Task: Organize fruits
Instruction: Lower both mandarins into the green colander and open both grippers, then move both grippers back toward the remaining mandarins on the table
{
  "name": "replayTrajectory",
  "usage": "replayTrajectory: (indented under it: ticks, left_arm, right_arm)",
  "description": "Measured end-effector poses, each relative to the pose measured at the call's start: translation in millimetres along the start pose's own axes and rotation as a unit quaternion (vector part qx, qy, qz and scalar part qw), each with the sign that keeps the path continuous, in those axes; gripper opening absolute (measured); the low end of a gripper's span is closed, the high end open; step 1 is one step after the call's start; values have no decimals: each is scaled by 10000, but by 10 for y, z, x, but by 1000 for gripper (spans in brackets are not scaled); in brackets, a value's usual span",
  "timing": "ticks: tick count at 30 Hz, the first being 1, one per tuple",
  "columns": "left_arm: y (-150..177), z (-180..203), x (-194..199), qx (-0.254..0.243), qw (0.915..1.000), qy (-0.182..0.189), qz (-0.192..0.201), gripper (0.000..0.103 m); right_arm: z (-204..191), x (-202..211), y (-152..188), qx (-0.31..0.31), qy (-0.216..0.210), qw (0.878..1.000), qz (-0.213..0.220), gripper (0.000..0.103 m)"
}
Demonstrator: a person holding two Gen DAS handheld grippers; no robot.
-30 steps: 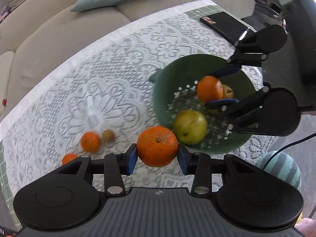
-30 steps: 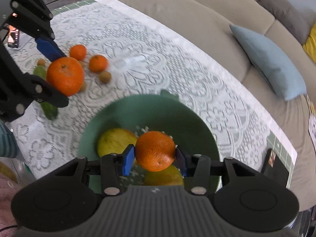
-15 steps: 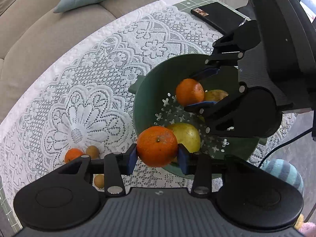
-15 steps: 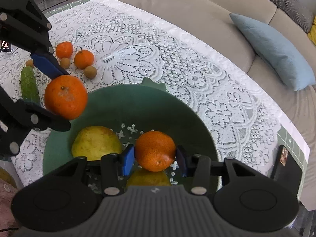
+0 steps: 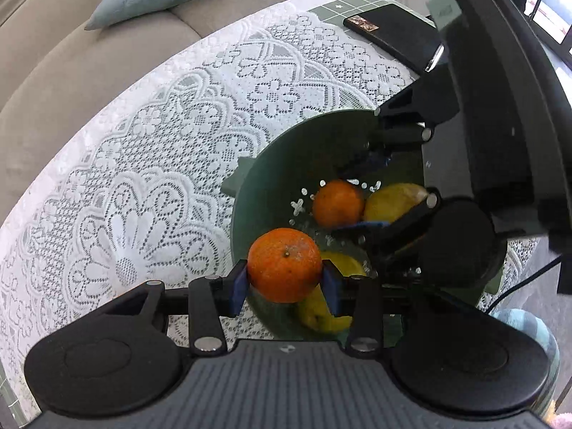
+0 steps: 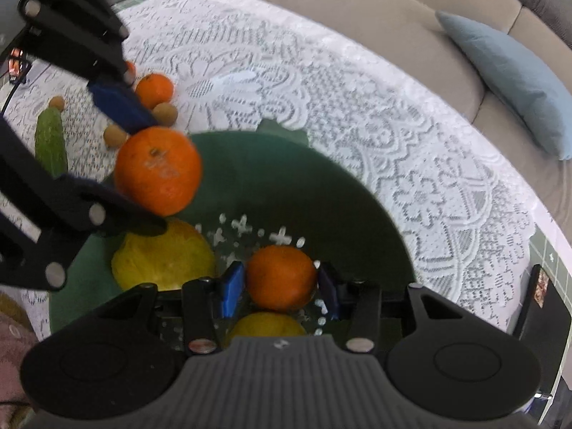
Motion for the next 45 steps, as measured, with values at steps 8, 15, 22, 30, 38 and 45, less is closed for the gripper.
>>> replayTrajectory:
  ticks: [8,15,22,30,38,45]
  left_arm:
    - [-124,65,-117,-138,9999,5,32,48]
    - [-165,98,-259,-84,9998,-168,-27,48]
    - [-189,84,-328,58,9998,-162,-36,53]
    - [-181,44,-333,125,9999,-75,21,63]
    - [-49,42,-94,230,9988,64,437,66]
    - [168,-50,152,515,9950,-139,848,66]
  right_arm:
    - [-9,28,106,111,38,9999,-62,51]
    - [-41,68,133,131,94,9998,-84,54]
    - [-63,96,137,83,173,9997,-154,55]
    - [-35,125,127,-5,197,9996,-218,59]
    - [-45,243,94,-148,317,9994,-67,60]
    - [-163,449,33,-412,334,9983,228,67]
Point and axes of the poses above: each gripper's, at about its wrist camera, not at the fingertips, and x roughly against the way its jaws point, z to its right, y to its underside, the point moved 5 cm from there along -x, roughly the way its jaws point, and after that the axes turned 10 degrees about -z, right-handed, at the moved point
